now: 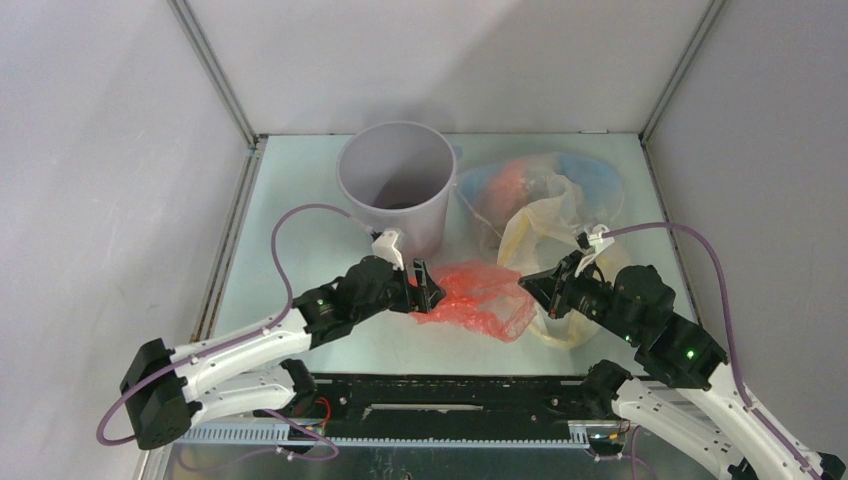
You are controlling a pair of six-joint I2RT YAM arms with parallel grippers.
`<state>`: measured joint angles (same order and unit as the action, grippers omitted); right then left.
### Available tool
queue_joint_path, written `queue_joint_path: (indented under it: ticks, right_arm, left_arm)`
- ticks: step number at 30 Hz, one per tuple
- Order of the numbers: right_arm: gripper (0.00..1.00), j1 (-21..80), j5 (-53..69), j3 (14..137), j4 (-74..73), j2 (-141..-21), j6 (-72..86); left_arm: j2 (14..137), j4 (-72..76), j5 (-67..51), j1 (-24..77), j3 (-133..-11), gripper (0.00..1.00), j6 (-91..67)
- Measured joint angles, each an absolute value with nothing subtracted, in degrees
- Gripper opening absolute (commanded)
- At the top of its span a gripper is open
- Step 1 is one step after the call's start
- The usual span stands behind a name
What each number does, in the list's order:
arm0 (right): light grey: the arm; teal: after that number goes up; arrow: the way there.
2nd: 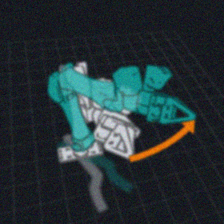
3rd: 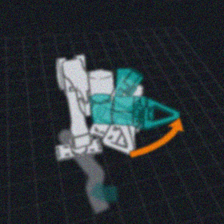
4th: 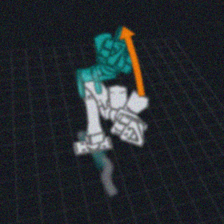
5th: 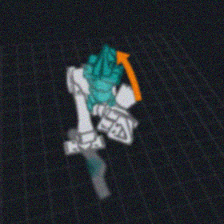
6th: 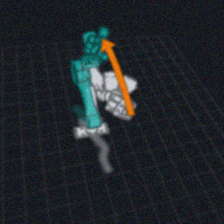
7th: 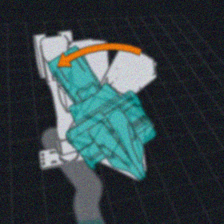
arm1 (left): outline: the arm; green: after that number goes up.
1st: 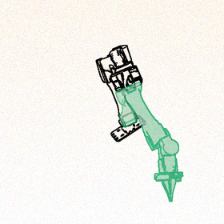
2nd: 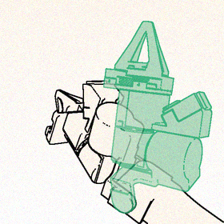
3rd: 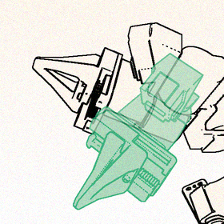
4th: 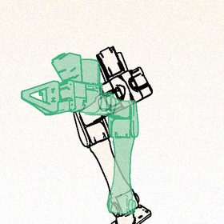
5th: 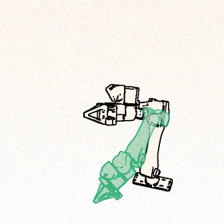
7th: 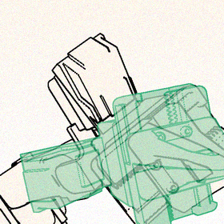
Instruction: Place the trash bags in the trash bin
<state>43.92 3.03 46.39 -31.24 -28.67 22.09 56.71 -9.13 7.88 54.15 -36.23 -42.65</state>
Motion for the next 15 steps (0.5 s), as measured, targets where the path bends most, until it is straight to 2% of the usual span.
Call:
queue_joint_path:
  ticks: [6, 7, 10, 15]
  right_arm:
    - [0.00, 43.92, 2.28, 47.27, -32.75, -28.69, 22.13]
    - [0.00, 43.92, 2.13, 47.46, -32.82, -28.69, 22.13]
    - [0.00, 43.92, 1.39, 48.49, -33.58, -28.69, 22.11]
    - [0.00, 43.92, -0.95, 50.63, -35.94, -28.10, 22.04]
  left_arm:
    - [61.87, -5.02, 6.98, 54.15, -32.32, 0.84, -42.59]
    - [63.02, -4.49, 6.81, 54.15, -32.16, 0.81, -42.52]
    - [66.06, -2.74, 7.01, 54.15, -32.10, 0.62, -42.35]
    - [68.12, -2.96, 9.74, 53.65, -32.10, 0.50, -42.11]
